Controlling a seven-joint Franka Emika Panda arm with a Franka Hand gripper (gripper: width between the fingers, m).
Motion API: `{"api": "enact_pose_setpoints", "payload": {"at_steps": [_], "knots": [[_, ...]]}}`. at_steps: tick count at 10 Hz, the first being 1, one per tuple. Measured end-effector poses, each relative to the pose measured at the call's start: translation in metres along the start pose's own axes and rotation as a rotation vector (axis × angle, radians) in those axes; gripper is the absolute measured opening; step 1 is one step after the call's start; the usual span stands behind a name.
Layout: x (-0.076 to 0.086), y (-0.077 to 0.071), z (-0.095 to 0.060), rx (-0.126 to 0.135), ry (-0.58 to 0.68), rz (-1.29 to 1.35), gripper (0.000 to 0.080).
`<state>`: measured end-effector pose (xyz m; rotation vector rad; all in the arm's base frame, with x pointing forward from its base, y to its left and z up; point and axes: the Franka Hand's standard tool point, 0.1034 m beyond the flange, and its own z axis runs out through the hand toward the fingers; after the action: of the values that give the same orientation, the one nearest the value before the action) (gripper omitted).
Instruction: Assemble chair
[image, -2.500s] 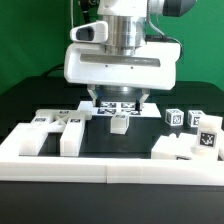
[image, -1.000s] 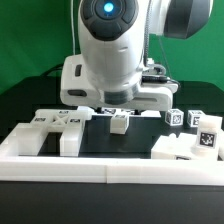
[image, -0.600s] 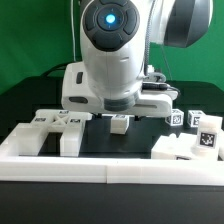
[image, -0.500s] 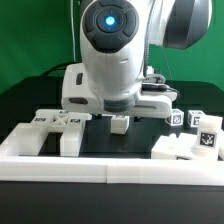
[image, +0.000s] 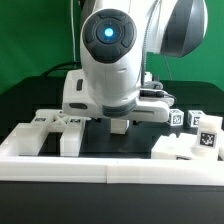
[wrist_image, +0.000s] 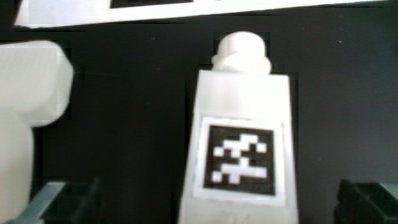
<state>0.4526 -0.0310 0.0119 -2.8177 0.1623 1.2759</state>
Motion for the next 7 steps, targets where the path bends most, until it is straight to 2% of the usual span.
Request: {"api": "enact_pose_setpoints", "payload": {"at_steps": [1,3,4,5,7], "knots": [[0.0007,-0.0004,0.0030,-0.001,0.002,-0.001,0.0648],[0.0011,-0.0014,0.0051,-0.001,-0.002,-0.001,0.0392],[0.0012,-0.0023,0.0054,-0.002,-0.002,-0.001,0.0392],[0.0013,-0.0026,0.0052,-0.002,-0.002,-0.001,0.0289],[0.0021,-0.0029,0.0031,-0.002,0.002,-0.002,0.0289]]}}
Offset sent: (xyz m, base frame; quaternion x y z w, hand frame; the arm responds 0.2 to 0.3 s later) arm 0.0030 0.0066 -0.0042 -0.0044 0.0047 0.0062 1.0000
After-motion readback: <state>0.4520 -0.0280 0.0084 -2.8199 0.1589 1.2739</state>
